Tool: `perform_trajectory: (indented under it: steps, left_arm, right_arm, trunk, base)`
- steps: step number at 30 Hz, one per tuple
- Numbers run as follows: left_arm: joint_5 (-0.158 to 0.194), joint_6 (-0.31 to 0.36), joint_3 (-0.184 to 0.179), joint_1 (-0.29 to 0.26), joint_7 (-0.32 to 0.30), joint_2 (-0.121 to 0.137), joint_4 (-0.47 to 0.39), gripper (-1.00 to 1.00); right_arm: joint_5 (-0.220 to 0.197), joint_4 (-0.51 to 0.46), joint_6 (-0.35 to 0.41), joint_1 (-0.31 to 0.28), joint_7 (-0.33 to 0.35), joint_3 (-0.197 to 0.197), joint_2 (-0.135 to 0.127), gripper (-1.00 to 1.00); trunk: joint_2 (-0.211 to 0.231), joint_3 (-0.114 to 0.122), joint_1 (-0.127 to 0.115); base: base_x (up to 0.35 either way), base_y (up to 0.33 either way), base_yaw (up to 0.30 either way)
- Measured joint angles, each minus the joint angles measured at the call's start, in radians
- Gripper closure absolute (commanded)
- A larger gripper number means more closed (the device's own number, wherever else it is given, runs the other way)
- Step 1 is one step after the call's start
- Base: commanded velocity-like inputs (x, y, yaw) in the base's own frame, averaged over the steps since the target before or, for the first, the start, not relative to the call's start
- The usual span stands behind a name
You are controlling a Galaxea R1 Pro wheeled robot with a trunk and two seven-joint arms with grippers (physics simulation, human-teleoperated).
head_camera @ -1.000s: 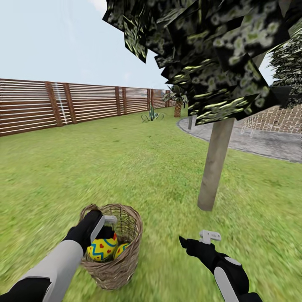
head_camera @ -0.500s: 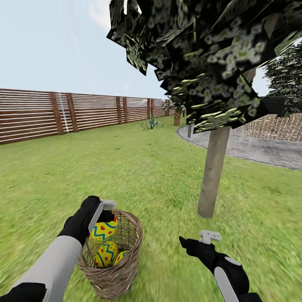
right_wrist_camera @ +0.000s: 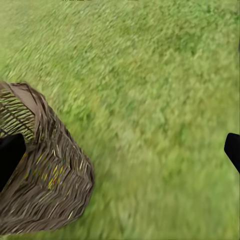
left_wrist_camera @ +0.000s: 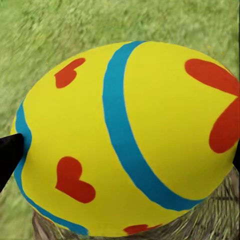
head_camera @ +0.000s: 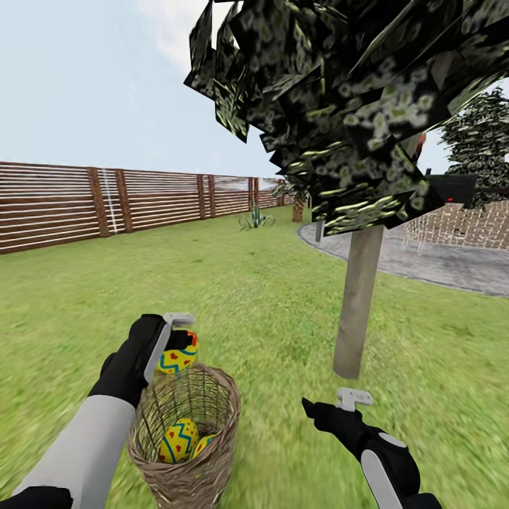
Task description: Take the three Easter eggs out of the wicker basket on the lawn in the garden, then place them on the lawn next to a single tree (choose any tree) so that all three eggs are next to the same tree and none are left in the basket.
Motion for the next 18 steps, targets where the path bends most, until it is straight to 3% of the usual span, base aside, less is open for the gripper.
perform_trajectory:
  steps: [14, 18]
  left_arm:
    - [0.0, -0.001, -0.061, 0.031, 0.002, -0.004, -0.131, 1.0]
    - [0.002, -0.001, -0.134, 0.033, 0.004, -0.005, -0.132, 1.0]
  right_arm:
    - [0.0, 0.0, 0.0, 0.0, 0.001, -0.001, 0.0, -1.0]
    - [0.0, -0.001, 0.0, 0.0, 0.001, -0.001, 0.0, -1.0]
  trunk:
    - [0.007, 0.018, -0.004]
    - [0.007, 0.023, -0.004]
  base:
    - [0.0, -0.024, -0.192]
    - [0.0, -0.246, -0.216]
